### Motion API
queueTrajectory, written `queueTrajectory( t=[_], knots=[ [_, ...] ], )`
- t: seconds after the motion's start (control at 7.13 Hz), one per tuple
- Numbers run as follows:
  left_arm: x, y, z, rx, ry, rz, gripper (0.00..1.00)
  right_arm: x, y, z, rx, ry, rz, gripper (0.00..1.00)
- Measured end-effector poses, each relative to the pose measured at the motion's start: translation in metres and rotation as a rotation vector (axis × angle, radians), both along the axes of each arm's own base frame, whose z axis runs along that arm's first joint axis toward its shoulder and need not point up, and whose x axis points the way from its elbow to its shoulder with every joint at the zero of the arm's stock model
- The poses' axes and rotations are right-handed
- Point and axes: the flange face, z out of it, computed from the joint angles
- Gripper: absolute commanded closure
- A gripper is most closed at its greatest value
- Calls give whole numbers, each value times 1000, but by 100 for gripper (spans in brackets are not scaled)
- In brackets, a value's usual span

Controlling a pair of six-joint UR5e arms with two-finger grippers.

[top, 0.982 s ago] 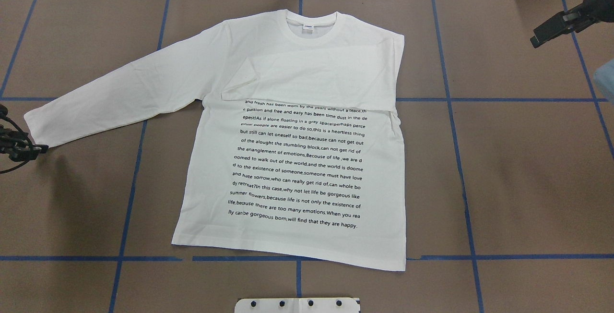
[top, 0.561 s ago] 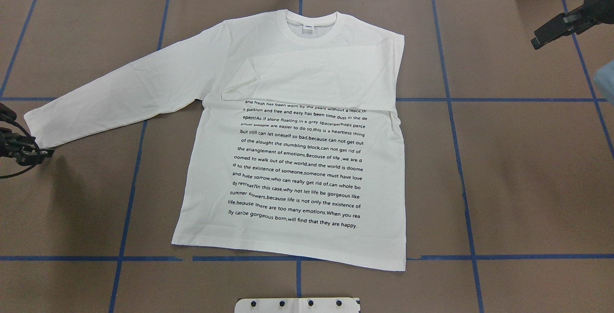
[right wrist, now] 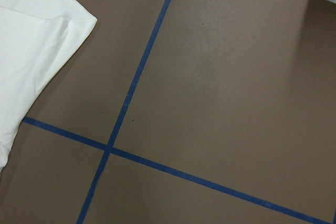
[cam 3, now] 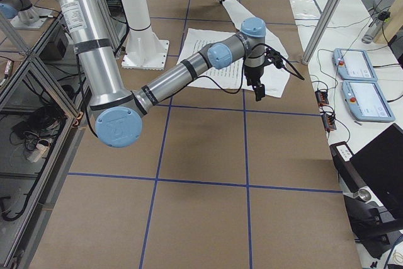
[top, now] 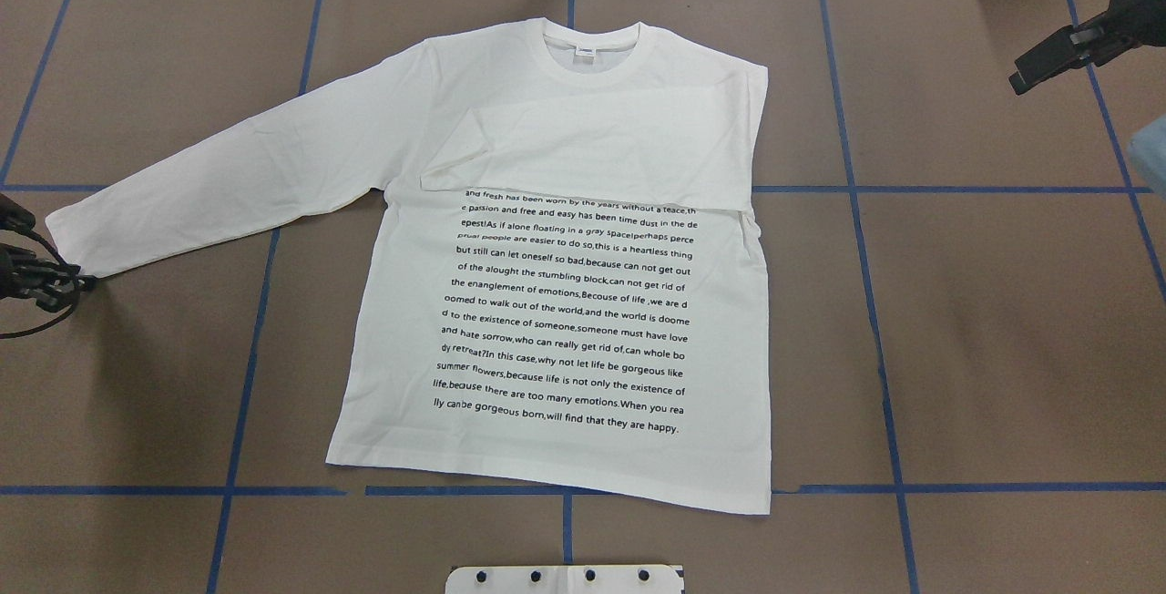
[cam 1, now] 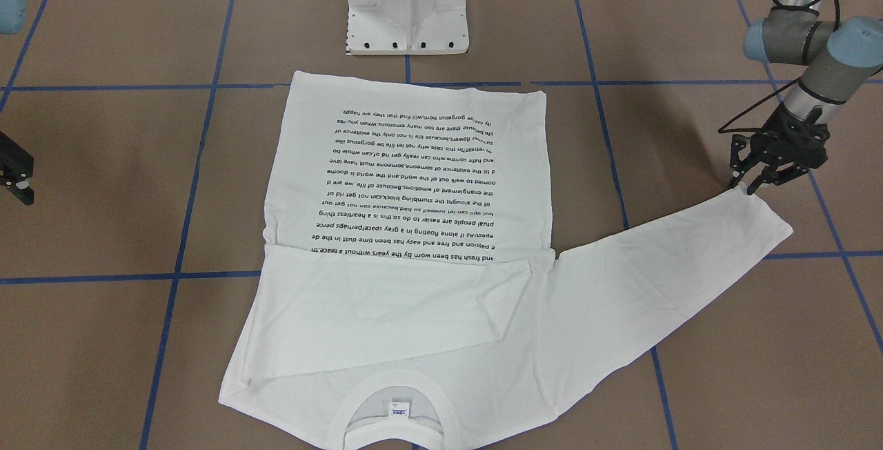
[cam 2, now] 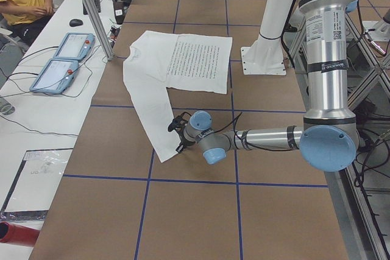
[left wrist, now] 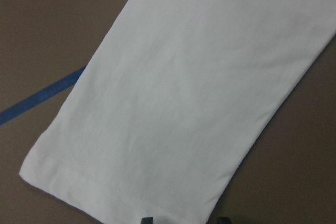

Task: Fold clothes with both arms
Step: 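Lower the left gripper onto the sleeve cuff and grasp it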

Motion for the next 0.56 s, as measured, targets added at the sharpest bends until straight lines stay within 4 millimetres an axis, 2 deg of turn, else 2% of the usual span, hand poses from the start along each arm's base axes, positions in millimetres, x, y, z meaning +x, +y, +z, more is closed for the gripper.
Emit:
queueTrajectory(
  t=[0.28, 0.42, 0.56],
  knots=[
    [-1, -1, -6, 14, 8, 0, 100, 0, 0, 0, -1, 0, 1, 0],
    [-2, -3, -20, 38, 23, -1, 100, 0, 0, 0, -2, -1, 1, 0],
    [-6, -8, -43, 76, 49, -14, 100, 0, 0, -1, -1, -1, 2, 0]
  ],
)
